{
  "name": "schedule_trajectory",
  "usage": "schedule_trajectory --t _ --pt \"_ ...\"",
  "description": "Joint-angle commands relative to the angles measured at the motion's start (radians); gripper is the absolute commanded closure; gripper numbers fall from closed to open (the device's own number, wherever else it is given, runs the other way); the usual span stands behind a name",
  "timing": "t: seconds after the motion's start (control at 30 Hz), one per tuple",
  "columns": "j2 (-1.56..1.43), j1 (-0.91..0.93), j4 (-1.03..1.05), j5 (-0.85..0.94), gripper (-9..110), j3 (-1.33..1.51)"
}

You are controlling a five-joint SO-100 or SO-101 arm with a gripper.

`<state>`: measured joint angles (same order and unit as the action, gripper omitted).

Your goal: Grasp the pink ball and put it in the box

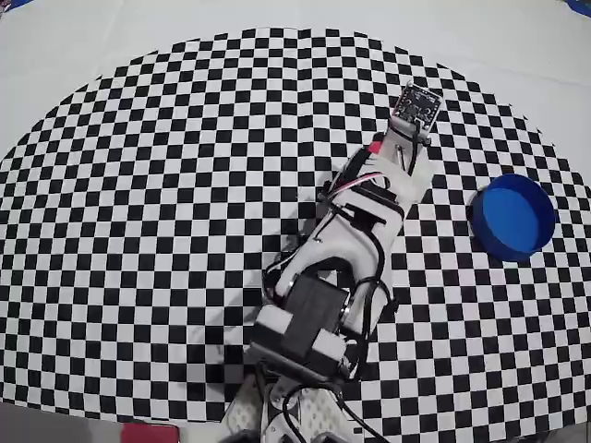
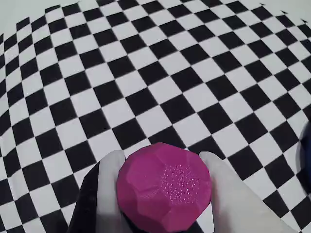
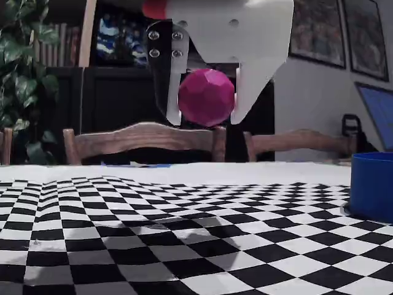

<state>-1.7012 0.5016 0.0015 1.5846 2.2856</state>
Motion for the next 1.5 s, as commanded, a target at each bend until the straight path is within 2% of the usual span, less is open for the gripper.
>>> schedule_trajectory --t 0.0,0.4,1.47 --pt "-0.106 0.015 0.002 0.006 101 0.026" --pt "-0.204 0.081 -0.005 0.006 101 0.072" --pt "-0.222 0.341 -0.018 0.006 101 0.083"
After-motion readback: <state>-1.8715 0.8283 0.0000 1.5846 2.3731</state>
